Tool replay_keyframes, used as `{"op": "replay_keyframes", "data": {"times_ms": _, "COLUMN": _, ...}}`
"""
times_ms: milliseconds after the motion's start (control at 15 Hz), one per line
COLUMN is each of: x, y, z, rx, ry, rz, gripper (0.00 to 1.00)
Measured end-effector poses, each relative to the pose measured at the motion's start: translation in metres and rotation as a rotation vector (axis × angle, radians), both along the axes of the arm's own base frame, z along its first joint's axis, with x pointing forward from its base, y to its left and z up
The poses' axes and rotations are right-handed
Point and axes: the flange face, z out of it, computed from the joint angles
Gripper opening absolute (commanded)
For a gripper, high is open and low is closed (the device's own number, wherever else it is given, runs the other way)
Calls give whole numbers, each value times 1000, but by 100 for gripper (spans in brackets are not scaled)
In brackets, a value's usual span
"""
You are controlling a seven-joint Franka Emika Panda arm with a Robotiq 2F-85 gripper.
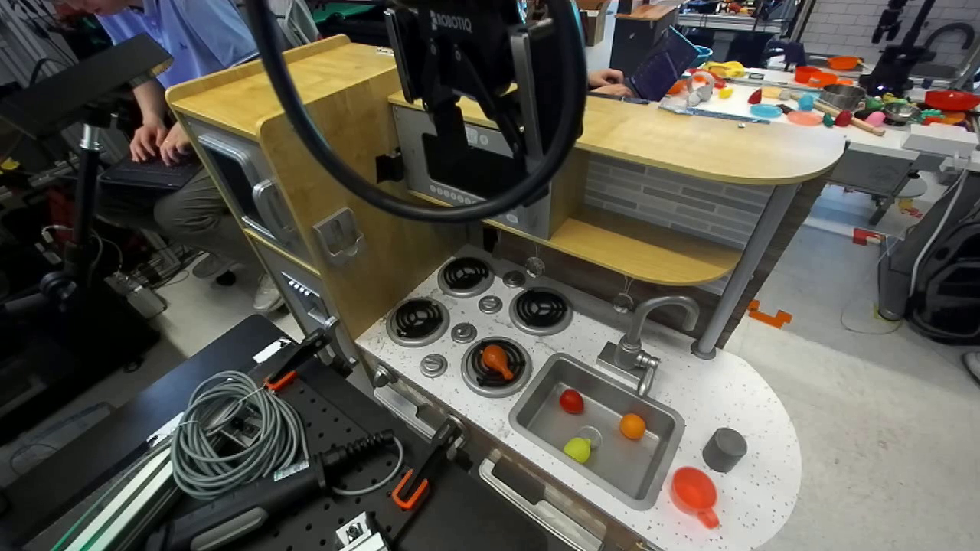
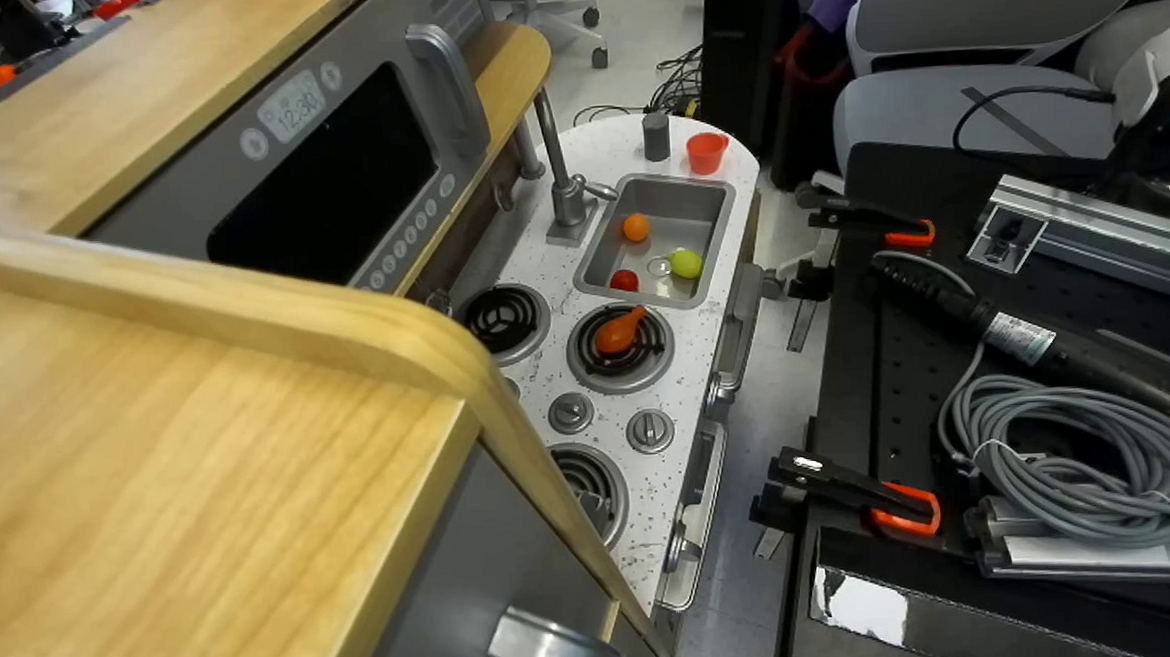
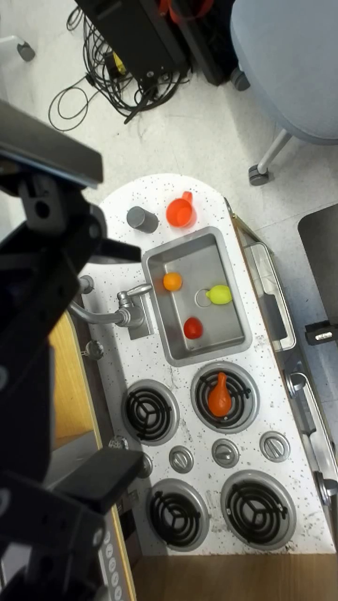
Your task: Pick the grey bottle and put it in the orange cup
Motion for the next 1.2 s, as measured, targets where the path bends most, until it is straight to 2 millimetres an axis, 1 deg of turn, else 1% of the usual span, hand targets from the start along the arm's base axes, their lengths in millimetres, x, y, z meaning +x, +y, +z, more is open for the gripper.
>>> {"op": "replay_keyframes", "data": {"times_ms": 333, "x": -1, "y": 0, "z": -2, "rx": 1, "ry": 4, "rz": 0, "gripper": 100}}
{"op": "replay_keyframes", "data": {"times_ms": 533, "x": 0, "y": -2, "z": -17, "rx": -1, "ry": 37, "rz": 2, "gripper": 100}}
{"op": "replay_keyframes", "data": {"times_ms": 667, "x": 5, "y": -11, "z": -36, "rx": 4, "ry": 63, "rz": 9, "gripper": 100}}
{"op": "replay_keyframes", "data": {"times_ms": 800, "x": 10, "y": -28, "z": -61, "rx": 16, "ry": 87, "rz": 27, "gripper": 100}}
{"op": "replay_keyframes", "data": {"times_ms": 1200, "x": 31, "y": -98, "z": -139, "rx": 63, "ry": 76, "rz": 142, "gripper": 100}}
